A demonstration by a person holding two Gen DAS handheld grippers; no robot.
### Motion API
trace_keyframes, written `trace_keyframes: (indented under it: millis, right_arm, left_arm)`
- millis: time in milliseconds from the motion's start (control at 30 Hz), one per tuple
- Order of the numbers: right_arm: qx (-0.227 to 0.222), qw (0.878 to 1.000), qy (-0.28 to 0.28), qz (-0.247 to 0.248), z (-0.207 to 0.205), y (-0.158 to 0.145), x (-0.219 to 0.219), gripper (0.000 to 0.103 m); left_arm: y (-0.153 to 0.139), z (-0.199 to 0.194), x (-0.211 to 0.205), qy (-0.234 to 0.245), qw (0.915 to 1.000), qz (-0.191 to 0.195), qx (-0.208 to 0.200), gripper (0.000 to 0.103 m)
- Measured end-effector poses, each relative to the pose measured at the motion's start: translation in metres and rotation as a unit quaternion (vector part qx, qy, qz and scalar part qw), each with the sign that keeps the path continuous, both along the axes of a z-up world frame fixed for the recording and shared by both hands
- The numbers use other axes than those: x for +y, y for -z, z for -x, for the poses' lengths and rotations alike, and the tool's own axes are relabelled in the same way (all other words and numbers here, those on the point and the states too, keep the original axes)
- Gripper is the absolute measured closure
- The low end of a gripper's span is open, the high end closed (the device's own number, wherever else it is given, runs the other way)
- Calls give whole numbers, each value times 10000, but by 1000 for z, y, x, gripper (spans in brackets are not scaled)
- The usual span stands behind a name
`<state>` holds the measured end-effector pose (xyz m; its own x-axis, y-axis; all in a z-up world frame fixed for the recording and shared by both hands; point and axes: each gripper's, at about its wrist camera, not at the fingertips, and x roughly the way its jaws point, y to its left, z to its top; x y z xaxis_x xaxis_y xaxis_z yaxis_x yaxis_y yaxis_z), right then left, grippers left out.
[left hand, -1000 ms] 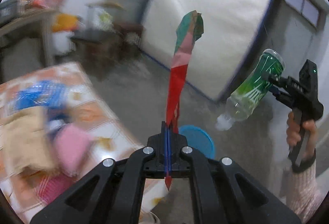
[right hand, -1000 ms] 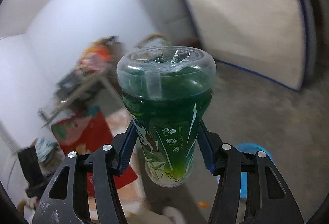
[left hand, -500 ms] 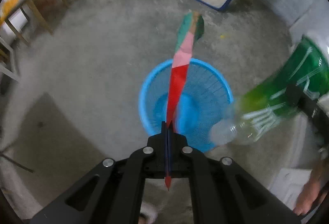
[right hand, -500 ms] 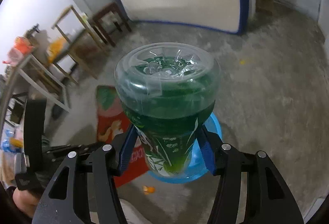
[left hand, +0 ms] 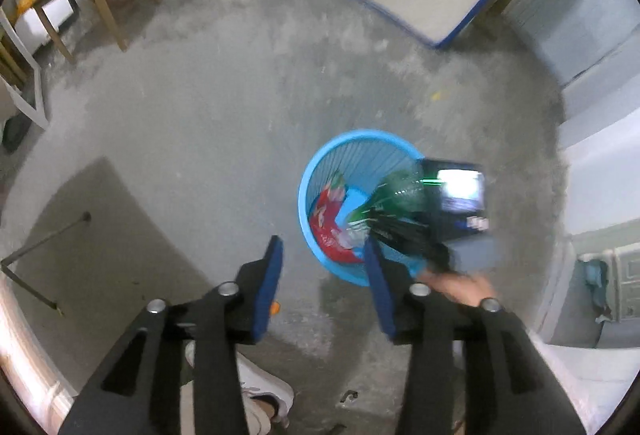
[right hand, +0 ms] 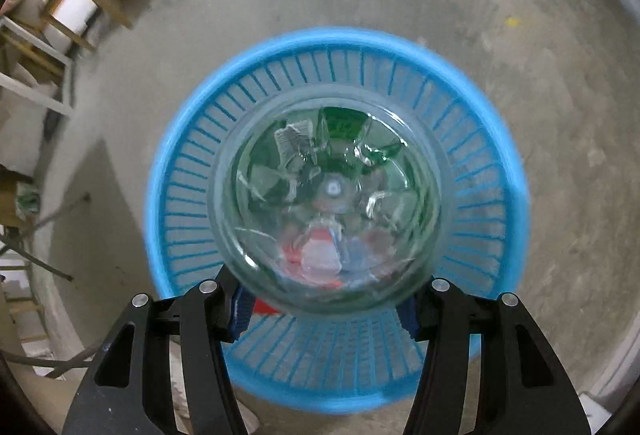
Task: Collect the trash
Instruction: 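Open the right tool to drop the green bottle into the basket, then move the left tool to the beige cloth and close on it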
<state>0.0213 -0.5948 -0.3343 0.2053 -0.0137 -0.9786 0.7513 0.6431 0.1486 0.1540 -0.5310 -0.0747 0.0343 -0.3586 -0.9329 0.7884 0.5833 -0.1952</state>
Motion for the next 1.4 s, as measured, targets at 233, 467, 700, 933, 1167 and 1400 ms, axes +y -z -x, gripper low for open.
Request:
trace_keyframes:
  millis: [233,467,700,933,1167,1400]
  right_arm:
    - [617,9968,278,-422,-12,45,-32,45]
    - [226,9965,672,-433,28,-4,-34,26]
    - [-574,9967,499,285,73,-107,4,24]
    - [-1651,9805,-625,857,50,-220,86,16]
    - [-3257,9172,-2289,186,-38,-317,211,14]
    - [-3563,8553,-3616,-1041,-147,-334,325,14]
  left_arm:
    - [-98,4,133,-415,9932,908,-598,32]
    - [-120,9,290,-1641,9726,1153,-1179,24]
    - [-137,32,418,-2750,9378,1431,-1566,20]
    - [-131,29,488,-3464,9045,1399,-2057,17]
    - [-105,8,511,-3698,8910,1625,-2073,17]
    - [-85,-54,561,-4555,8544,2097,-1361,17]
